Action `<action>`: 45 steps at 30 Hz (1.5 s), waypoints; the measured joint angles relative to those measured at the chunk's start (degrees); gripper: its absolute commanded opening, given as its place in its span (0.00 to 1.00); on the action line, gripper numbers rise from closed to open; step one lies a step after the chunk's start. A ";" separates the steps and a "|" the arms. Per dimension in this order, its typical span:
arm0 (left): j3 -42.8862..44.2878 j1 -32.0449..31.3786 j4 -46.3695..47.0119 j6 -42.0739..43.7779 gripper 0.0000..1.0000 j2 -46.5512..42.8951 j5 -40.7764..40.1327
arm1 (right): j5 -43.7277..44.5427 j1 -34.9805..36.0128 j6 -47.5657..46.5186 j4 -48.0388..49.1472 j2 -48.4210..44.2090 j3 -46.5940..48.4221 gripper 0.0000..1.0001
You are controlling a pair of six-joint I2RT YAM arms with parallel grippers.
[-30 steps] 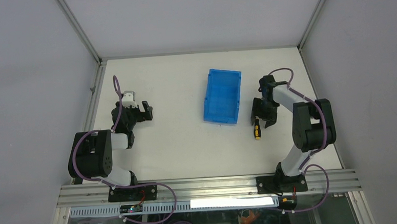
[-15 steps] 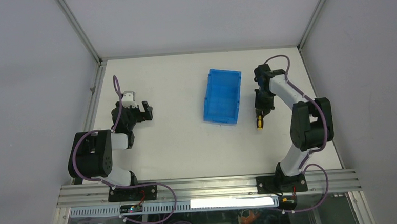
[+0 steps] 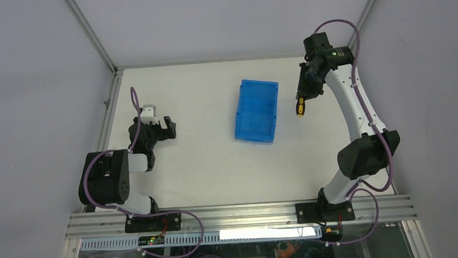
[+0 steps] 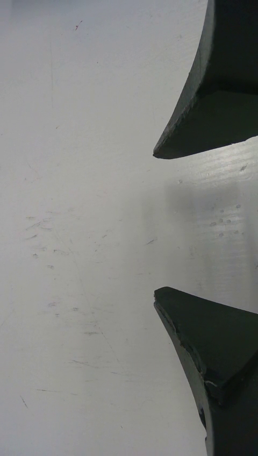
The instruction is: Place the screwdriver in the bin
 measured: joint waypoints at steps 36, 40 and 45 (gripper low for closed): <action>0.00 0.00 0.00 0.00 0.99 0.00 0.00 | 7.02 21.42 5.84 22.71 28.20 -5.97 0.41; 0.00 0.00 0.00 0.00 0.99 0.00 0.00 | 8.20 21.46 6.05 23.19 27.78 -6.25 0.41; 0.00 0.00 0.00 0.00 0.99 0.00 0.00 | 10.08 21.90 5.99 22.88 23.74 -6.25 0.41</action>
